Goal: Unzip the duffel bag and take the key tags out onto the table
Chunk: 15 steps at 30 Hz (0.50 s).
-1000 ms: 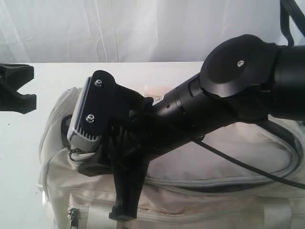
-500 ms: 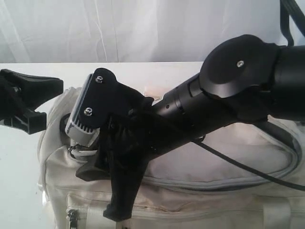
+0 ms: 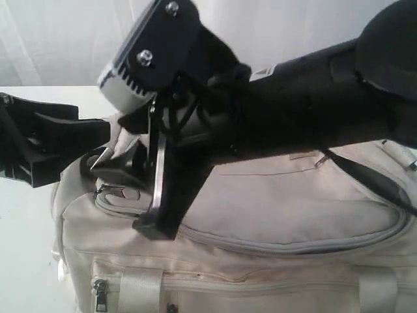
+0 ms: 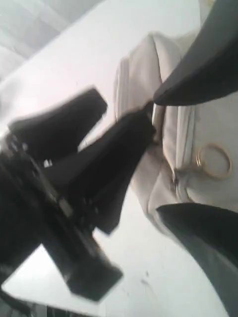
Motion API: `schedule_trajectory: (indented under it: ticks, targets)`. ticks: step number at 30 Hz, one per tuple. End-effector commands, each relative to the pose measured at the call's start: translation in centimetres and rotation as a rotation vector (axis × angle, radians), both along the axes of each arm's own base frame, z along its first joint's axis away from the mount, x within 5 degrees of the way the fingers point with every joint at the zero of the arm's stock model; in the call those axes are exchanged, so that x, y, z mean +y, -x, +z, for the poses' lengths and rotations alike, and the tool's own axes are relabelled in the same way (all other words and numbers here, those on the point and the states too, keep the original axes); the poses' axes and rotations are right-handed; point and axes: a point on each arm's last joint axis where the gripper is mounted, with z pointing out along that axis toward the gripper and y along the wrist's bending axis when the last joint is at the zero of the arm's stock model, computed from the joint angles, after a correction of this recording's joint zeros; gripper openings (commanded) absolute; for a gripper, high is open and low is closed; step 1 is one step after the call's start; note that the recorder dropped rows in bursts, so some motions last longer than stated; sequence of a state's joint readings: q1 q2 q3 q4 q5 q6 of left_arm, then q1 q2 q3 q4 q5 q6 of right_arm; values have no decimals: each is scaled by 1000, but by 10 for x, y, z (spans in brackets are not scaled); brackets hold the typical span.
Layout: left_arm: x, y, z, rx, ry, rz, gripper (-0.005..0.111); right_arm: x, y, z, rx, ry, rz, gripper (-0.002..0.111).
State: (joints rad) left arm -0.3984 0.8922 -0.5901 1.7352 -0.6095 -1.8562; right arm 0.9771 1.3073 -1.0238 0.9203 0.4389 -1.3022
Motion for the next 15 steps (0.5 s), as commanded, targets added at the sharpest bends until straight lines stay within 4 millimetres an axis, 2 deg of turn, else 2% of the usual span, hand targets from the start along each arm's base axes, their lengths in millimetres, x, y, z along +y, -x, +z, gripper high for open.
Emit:
schedule_trajectory:
  ticks: [1,3,6,10,15]
  targets:
    - [0,21,-16,60,20,-89,60,-2,-16,0,-129,-22,-132,50]
    - [1,32,-35,117,14,-130,60,3,-16,-11,-88,27,-100,47]
    - [3,41,-50,171,20,-137,60,6,-17,-23,-95,99,-63,46]
    - [5,45,-60,198,10,-132,60,3,-27,-38,-6,173,-104,46]
    - [7,48,-71,222,-10,-135,60,5,-26,-53,57,257,-52,46]
